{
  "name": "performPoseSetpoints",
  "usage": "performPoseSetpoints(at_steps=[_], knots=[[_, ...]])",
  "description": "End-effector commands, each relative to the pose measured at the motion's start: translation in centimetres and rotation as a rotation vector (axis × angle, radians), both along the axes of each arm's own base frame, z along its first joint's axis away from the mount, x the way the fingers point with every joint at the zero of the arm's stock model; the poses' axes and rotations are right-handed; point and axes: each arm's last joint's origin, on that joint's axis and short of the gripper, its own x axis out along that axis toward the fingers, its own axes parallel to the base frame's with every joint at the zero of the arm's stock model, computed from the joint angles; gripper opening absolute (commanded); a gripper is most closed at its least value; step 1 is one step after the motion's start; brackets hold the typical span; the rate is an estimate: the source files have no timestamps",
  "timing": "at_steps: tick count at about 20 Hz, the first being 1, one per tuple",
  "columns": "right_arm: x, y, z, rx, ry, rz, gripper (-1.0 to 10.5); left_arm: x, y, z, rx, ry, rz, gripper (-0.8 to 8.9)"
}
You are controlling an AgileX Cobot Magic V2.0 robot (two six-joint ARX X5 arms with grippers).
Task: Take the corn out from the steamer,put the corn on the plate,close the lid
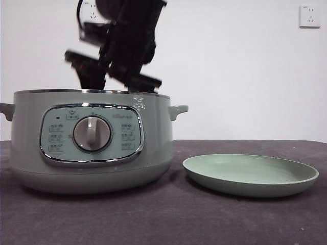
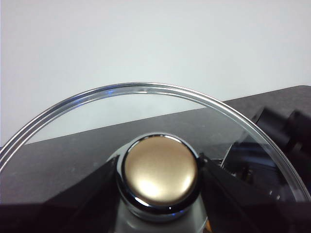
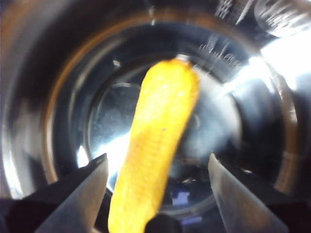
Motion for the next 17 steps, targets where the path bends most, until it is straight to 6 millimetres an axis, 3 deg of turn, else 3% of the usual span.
performPoseSetpoints(at_steps=[1,5,8,10,13,15,17], knots=[[0.3,0.7,-1.7,-0.019,0.003,0.018,3.3,-0.5,0.2,1.1,-0.022,-0.078,0.002,-0.09],[0.5,1.3,-2.6,-0.013,-0.006,0.023,-0.2,-0.5,0.2,1.0,-0.019,-0.071,0.002,-0.09],[-0.1,0.8,-0.6,-0.012,-0.036,0.003,-0.1,-0.5,0.2,0.9,-0.016,-0.064,0.002,-0.09],[-1.1,-1.1,3.0,-0.035,-0.074,-0.028,-0.1,-0.2,0.1,0.9,-0.012,-0.057,0.002,-0.09],[-2.8,-5.9,9.0,-0.035,-0.075,-0.077,-0.1,1.5,-0.7,0.6,0.001,-0.027,0.000,-0.09],[-3.5,-9.7,11.7,-0.094,-0.086,-0.184,-0.1,2.5,-1.1,0.4,0.012,-0.003,-0.003,-0.09],[-3.8,-12.4,12.8,-0.166,-0.077,-0.299,-0.1,3.4,-1.5,0.1,0.020,0.017,-0.004,-0.09]])
